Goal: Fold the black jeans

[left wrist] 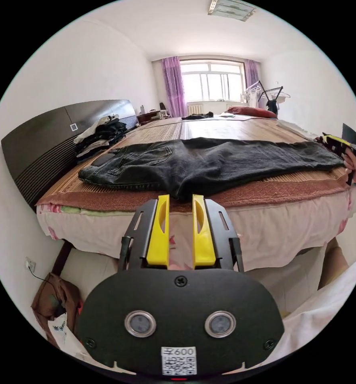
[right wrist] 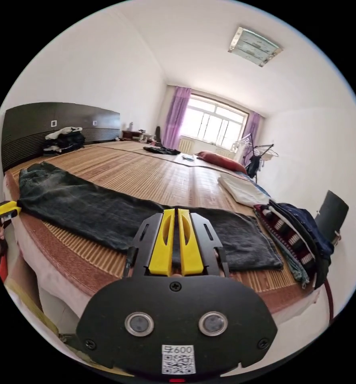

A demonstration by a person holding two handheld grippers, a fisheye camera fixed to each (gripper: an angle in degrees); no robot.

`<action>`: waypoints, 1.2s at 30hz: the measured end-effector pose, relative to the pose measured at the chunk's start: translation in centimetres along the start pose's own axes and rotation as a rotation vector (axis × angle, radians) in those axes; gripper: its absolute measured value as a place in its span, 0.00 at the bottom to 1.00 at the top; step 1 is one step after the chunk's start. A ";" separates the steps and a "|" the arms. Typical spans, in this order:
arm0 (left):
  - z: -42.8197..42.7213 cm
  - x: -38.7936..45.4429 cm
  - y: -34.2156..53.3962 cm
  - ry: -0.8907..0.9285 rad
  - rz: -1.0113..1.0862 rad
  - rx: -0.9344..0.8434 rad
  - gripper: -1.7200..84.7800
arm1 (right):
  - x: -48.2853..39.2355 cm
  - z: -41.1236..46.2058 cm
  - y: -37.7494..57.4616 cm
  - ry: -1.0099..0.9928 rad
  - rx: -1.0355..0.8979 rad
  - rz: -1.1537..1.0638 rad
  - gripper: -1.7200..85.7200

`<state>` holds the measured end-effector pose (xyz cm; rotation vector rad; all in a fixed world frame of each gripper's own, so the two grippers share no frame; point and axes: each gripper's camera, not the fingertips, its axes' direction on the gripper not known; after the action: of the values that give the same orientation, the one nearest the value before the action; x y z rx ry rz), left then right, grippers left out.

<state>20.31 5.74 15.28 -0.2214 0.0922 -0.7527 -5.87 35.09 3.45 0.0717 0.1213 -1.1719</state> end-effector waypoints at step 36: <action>-3.0 7.1 -0.3 -0.047 0.106 -0.013 0.13 | 16.4 1.2 -4.0 -0.331 -0.342 0.157 0.01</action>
<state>24.79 0.10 12.37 -0.2443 0.0636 -0.6415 -3.19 18.38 2.49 -0.4062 0.0212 -0.9785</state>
